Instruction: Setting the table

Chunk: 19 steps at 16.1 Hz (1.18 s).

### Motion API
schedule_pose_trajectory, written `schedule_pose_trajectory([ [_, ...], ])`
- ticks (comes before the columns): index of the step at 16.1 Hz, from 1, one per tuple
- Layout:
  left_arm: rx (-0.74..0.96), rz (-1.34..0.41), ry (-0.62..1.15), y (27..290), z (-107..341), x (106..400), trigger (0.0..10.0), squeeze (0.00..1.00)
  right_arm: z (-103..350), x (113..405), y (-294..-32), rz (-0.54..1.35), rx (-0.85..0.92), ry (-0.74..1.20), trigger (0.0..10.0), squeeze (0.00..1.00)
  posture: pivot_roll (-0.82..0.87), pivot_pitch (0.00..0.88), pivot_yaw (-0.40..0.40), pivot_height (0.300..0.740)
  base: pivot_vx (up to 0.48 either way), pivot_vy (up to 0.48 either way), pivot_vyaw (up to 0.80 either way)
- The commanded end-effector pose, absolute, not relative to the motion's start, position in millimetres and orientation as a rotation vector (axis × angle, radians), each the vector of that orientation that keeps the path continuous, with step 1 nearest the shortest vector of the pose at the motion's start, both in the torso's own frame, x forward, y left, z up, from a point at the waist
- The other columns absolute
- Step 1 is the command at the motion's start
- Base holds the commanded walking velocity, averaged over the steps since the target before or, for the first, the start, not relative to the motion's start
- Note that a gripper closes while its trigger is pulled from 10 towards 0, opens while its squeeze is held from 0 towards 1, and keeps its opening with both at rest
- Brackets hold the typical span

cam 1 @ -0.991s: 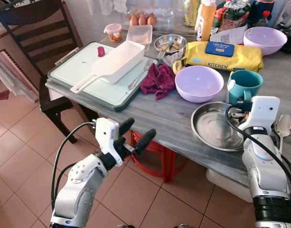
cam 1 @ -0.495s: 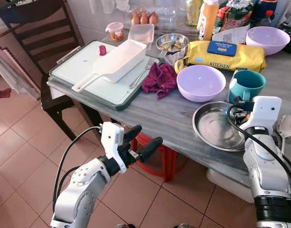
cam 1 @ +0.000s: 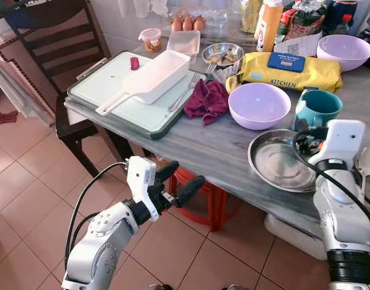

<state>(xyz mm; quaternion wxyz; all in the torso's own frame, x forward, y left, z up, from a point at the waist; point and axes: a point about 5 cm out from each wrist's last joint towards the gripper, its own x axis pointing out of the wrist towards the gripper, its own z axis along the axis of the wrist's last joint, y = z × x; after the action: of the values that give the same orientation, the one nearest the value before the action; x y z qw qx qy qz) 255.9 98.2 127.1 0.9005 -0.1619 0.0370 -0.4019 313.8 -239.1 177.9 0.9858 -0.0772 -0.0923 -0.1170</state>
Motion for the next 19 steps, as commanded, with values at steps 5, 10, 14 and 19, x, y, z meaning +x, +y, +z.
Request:
schedule_pose_trajectory([
  [5, -0.313, -0.81, 0.088, 103, 121, 257, 10.0, 0.0, 201, 304, -235, -0.264, -0.209, -0.311, 10.0, 1.0, -0.06, 0.124, 0.093, 0.74, 0.0, 0.0, 0.0],
  [10, -0.303, -0.807, 0.094, 104, 117, 259, 10.0, 0.0, 209, 302, -209, -0.173, -0.181, -0.346, 10.0, 1.0, -0.06, 0.122, 0.094, 0.74, 0.0, 0.0, 0.0],
  [14, -0.3, -0.807, 0.098, 104, 116, 258, 10.0, 0.0, 196, 298, -192, -0.113, -0.149, -0.305, 10.0, 1.0, -0.06, 0.125, 0.092, 0.74, 0.0, 0.0, 0.0],
  [19, -0.296, -0.805, 0.099, 103, 114, 258, 10.0, 0.0, 169, 291, -186, -0.1, -0.104, -0.191, 10.0, 1.0, -0.06, 0.13, 0.093, 0.74, 0.0, 0.0, 0.0],
])
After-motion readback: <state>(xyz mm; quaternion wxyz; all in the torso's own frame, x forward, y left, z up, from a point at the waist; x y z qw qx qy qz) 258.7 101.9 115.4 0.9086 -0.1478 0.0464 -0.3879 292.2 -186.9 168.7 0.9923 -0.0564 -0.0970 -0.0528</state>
